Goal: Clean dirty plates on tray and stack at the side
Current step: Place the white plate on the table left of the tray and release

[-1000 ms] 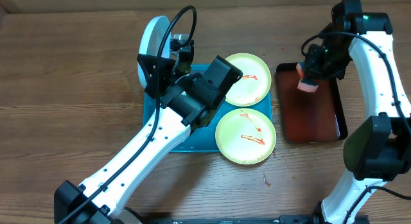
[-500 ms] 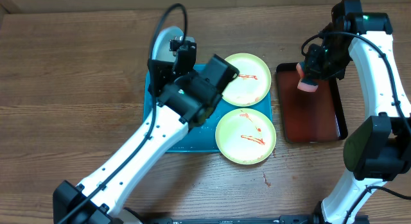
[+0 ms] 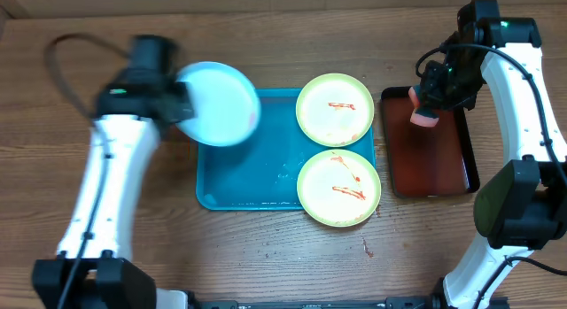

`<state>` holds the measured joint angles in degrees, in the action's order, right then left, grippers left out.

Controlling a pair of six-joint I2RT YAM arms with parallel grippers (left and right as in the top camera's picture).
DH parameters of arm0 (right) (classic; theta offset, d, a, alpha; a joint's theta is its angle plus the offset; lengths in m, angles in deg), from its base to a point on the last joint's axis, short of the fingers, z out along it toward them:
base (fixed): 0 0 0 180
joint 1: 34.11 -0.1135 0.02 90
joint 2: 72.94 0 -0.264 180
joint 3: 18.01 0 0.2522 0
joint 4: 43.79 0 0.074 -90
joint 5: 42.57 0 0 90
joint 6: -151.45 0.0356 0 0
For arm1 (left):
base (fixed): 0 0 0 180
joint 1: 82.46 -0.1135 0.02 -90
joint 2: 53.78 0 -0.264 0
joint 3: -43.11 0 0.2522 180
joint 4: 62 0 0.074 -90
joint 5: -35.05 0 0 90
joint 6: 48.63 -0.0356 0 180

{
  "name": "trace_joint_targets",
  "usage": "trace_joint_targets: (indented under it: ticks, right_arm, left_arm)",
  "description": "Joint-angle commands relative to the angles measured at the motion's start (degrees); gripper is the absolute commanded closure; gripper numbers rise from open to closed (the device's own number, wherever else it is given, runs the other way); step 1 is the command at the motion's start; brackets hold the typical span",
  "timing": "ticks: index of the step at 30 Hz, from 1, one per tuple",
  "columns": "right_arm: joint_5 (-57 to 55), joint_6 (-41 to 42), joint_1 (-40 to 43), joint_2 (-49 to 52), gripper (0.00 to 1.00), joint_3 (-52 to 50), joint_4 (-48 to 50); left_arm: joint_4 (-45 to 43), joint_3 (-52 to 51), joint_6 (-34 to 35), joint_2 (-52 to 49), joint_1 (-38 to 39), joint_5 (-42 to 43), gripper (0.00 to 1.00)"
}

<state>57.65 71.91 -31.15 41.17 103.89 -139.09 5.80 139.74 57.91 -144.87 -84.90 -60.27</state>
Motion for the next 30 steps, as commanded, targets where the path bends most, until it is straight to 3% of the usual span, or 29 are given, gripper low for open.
trace_joint_targets:
  ticks: [1, 6, 11, 22, 30]
  right_arm:
    - [-0.1, 0.0, 0.1, -1.4, 0.96, -0.2, 0.4]
    - [-0.1, 0.0, 0.1, -1.4, 0.96, -0.2, 0.7]
    - [-0.1, 0.0, 0.1, -1.4, 0.96, -0.2, 1.1]
    - [-0.1, 0.0, 0.1, -1.4, 0.95, -0.2, 1.5]
    - [-0.1, 0.0, 0.1, -1.4, 0.95, -0.2, 1.6]
  left_arm:
    - [0.4, -0.3, -1.1, 0.5, -9.9, 13.4, 0.96]
    - [-0.7, -1.4, -1.0, 0.4, -21.9, 13.3, 0.96]
    - [-5.9, -7.3, 0.5, 0.4, -27.8, 13.2, 0.96]
    - [-24.7, -25.0, 11.0, 0.4, -29.0, 5.9, 0.96]
    - [-31.2, -30.9, 12.0, -1.6, -28.9, 2.2, 0.96]
